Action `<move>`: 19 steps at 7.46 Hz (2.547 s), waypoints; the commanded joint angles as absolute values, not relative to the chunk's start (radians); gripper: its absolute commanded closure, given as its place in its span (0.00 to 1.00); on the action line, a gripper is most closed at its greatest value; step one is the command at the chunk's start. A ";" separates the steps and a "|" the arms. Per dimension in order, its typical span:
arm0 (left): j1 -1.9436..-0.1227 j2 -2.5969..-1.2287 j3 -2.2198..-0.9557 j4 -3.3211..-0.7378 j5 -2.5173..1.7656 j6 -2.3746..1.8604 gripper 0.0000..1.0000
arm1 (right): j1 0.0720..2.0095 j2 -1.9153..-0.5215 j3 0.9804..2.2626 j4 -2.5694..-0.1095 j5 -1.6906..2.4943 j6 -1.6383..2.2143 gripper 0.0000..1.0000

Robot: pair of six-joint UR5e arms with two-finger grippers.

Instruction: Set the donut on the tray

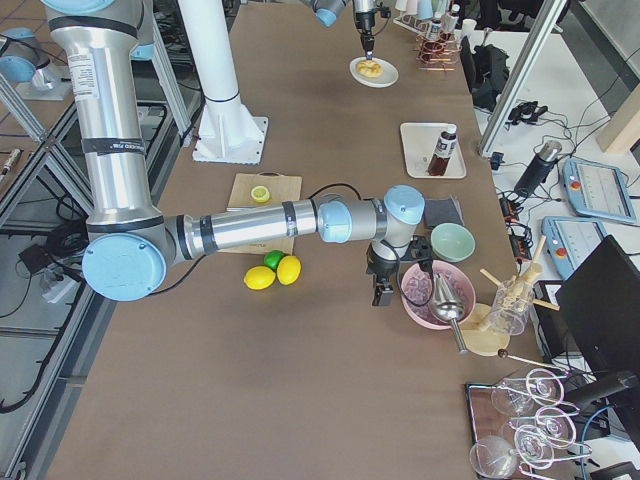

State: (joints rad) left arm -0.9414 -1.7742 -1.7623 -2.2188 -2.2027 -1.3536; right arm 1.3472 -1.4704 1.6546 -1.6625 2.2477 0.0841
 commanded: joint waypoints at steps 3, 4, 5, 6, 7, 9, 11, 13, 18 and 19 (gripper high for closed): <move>-0.845 -2.119 -1.570 -2.054 -2.071 -1.500 1.00 | 1.486 -1.496 1.555 -1.667 2.241 -0.120 0.00; -0.842 -2.196 -1.487 -2.059 -2.059 -1.552 1.00 | 1.494 -1.499 1.555 -1.666 2.241 -0.120 0.00; -0.838 -2.260 -1.407 -2.066 -2.030 -1.624 1.00 | 1.503 -1.500 1.555 -1.667 2.250 -0.120 0.00; -0.827 -2.335 -1.317 -2.066 -1.967 -1.646 1.00 | 1.509 -1.502 1.555 -1.669 2.252 -0.121 0.00; -0.818 -2.400 -1.222 -2.092 -1.941 -1.693 1.00 | 1.512 -1.502 1.554 -1.669 2.252 -0.121 0.00; -0.808 -2.482 -1.030 -2.208 -1.905 -1.755 1.00 | 1.517 -1.502 1.555 -1.672 2.255 -0.120 0.00; -0.798 -2.525 -0.921 -2.250 -1.858 -1.770 1.00 | 1.522 -1.505 1.559 -1.672 2.255 -0.120 0.00; -0.778 -2.539 -0.904 -2.269 -1.821 -1.810 1.00 | 1.523 -1.509 1.559 -1.672 2.255 -0.121 0.00; -0.747 -2.540 -0.894 -2.269 -1.760 -1.796 0.97 | 1.526 -1.509 1.562 -1.674 2.256 -0.120 0.00; -0.733 -2.540 -0.896 -2.267 -1.722 -1.761 0.01 | 1.528 -1.509 1.562 -1.674 2.256 -0.121 0.00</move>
